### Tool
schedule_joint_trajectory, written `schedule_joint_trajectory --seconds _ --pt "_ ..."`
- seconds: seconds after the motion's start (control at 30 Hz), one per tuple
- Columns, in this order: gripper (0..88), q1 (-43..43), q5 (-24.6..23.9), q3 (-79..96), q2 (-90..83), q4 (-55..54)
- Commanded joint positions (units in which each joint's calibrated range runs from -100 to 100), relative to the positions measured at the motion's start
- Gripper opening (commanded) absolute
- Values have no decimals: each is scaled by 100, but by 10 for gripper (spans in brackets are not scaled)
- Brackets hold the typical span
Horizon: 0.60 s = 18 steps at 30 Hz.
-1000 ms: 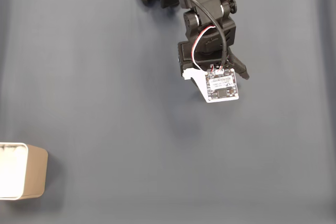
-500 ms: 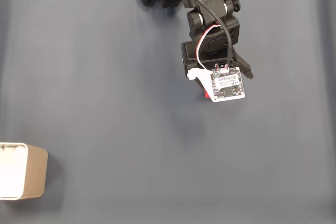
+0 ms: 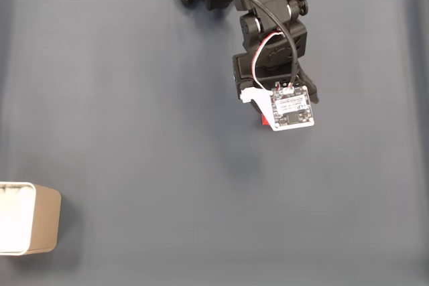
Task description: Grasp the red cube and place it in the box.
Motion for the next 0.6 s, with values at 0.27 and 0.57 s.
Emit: schedule_joint_trajectory --seconds 0.27,0.57 --pt "122 -83 24 -343 8 -79" --pt "18 -76 59 -343 17 -38"
